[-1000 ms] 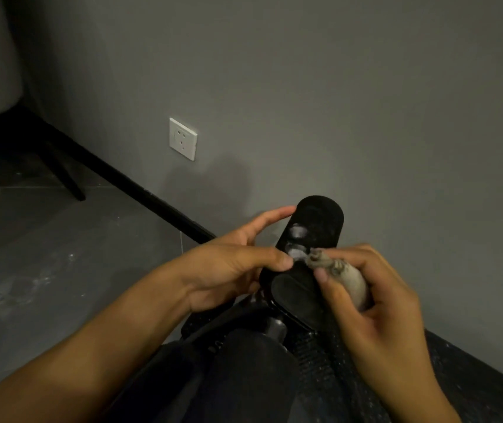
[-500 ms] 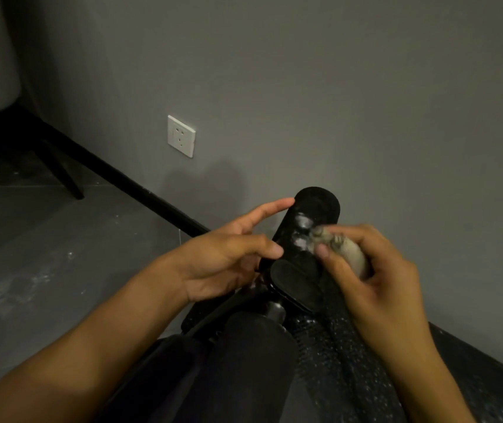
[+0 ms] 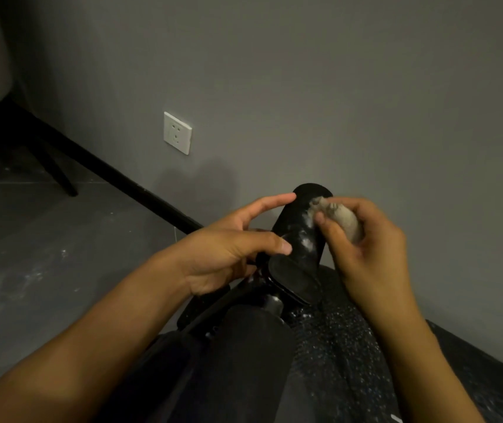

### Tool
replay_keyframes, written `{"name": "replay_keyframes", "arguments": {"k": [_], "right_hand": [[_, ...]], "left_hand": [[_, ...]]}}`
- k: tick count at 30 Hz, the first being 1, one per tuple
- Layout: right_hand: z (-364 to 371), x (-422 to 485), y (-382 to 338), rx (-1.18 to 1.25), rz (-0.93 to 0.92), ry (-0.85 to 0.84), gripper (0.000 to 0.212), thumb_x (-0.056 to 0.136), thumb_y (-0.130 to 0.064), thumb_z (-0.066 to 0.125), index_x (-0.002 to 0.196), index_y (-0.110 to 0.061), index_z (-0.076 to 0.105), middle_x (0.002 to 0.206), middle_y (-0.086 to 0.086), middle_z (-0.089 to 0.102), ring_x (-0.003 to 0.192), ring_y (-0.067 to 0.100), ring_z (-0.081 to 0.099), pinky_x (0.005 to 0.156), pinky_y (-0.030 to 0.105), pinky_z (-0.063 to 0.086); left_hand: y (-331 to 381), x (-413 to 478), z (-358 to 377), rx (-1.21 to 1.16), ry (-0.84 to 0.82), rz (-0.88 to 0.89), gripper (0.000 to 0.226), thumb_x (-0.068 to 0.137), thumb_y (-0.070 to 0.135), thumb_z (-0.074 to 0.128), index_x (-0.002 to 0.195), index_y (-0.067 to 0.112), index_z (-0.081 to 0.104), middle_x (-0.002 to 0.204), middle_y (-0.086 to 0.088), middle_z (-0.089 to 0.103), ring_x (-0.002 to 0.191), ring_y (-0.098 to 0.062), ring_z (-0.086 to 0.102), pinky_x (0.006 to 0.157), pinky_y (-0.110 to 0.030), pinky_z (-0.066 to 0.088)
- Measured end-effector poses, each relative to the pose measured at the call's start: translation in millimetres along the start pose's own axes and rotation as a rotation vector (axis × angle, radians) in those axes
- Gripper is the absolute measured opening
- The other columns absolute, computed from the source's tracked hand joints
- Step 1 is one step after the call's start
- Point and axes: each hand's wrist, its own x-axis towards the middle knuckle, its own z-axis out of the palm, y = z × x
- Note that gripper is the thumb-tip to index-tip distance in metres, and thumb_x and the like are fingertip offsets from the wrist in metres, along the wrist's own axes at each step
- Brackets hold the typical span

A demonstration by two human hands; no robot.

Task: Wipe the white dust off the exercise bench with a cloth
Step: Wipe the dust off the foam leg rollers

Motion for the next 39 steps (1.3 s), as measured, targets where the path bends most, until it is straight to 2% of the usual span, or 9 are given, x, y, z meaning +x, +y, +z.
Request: {"name": "replay_keyframes", "arguments": {"k": [7,12,15,21,26,31,34,37,39], "right_hand": [[-13.9,-27.0,-10.4,0.118,-0.069,-0.201,0.014,0.092,-0.029,0.067,0.104,-0.023,0.071,0.100,-0.005,0.070,0.093,0.017,0.068,0.075,0.023,0.055],[-1.1,8.9,-1.6,-0.140,-0.073,-0.005,0.008,0.094,-0.026,0.069,0.098,-0.032,0.066,0.098,-0.010,0.068,0.089,0.007,0.064,0.078,0.030,0.054],[4.0,12.0,-3.3,-0.149,-0.080,-0.009,0.006,0.095,-0.027,0.065,0.100,-0.027,0.066,0.098,-0.008,0.067,0.090,0.008,0.064,0.079,0.037,0.054],[-15.1,-18.2,-16.2,0.022,-0.117,-0.250,0.007,0.093,-0.026,0.069,0.099,-0.024,0.072,0.094,-0.009,0.069,0.089,0.010,0.067,0.071,0.014,0.048],[2.0,21.0,-5.5,-0.222,-0.142,-0.046,0.014,0.094,-0.023,0.069,0.100,-0.035,0.065,0.097,-0.011,0.064,0.089,0.002,0.061,0.077,0.023,0.050],[-8.9,-16.7,-17.4,0.001,-0.144,-0.194,0.010,0.095,-0.023,0.065,0.104,-0.022,0.071,0.100,-0.009,0.068,0.094,0.013,0.066,0.076,0.021,0.052],[-15.4,-24.0,-12.1,0.063,-0.105,-0.204,0.012,0.092,-0.025,0.067,0.103,-0.023,0.072,0.097,-0.007,0.069,0.093,0.015,0.067,0.076,0.022,0.053],[-6.8,0.6,2.5,-0.069,-0.073,-0.036,0.009,0.093,-0.023,0.069,0.102,-0.024,0.071,0.100,-0.009,0.068,0.092,0.009,0.066,0.079,0.030,0.054],[0.3,8.8,5.4,-0.075,-0.037,0.026,0.010,0.094,-0.023,0.068,0.104,-0.025,0.070,0.100,-0.007,0.068,0.091,0.007,0.065,0.080,0.035,0.055]], "left_hand": [[-4.2,0.7,-0.9,-0.036,-0.026,0.033,0.075,0.078,0.005,0.078,0.138,0.045,0.059,0.110,-0.021,0.072,0.099,-0.034,0.070,0.091,-0.046,0.058],[-4.2,4.0,3.1,-0.026,0.000,0.040,0.073,0.074,0.006,0.075,0.134,0.045,0.063,0.102,-0.022,0.069,0.093,-0.035,0.067,0.084,-0.041,0.059],[-6.1,0.9,0.1,-0.007,-0.034,0.034,0.071,0.078,0.011,0.074,0.137,0.048,0.060,0.109,-0.025,0.070,0.105,-0.039,0.069,0.097,-0.048,0.056],[-8.0,3.3,-6.5,-0.049,-0.091,0.025,0.066,0.085,0.014,0.061,0.141,0.047,0.055,0.104,-0.013,0.072,0.096,-0.027,0.068,0.079,-0.034,0.057],[-8.3,7.5,-5.7,-0.090,-0.087,0.030,0.069,0.082,0.006,0.067,0.139,0.044,0.059,0.119,-0.025,0.067,0.112,-0.045,0.057,0.100,-0.054,0.041],[-4.8,5.4,-1.4,-0.043,-0.063,0.038,0.074,0.081,-0.001,0.074,0.140,0.042,0.058,0.100,-0.016,0.075,0.078,-0.025,0.072,0.071,-0.037,0.057],[-0.3,4.7,4.6,-0.001,-0.010,0.057,0.075,0.077,0.001,0.077,0.139,0.040,0.060,0.105,-0.023,0.074,0.089,-0.033,0.072,0.090,-0.052,0.058],[1.8,2.3,4.9,0.045,0.002,0.050,0.073,0.075,0.008,0.080,0.135,0.046,0.062,0.121,-0.032,0.068,0.109,-0.048,0.063,0.110,-0.071,0.034],[0.0,1.6,0.0,0.040,-0.038,0.035,0.072,0.075,0.017,0.080,0.136,0.048,0.060,0.129,-0.029,0.066,0.122,-0.052,0.058,0.113,-0.071,0.030]]}}
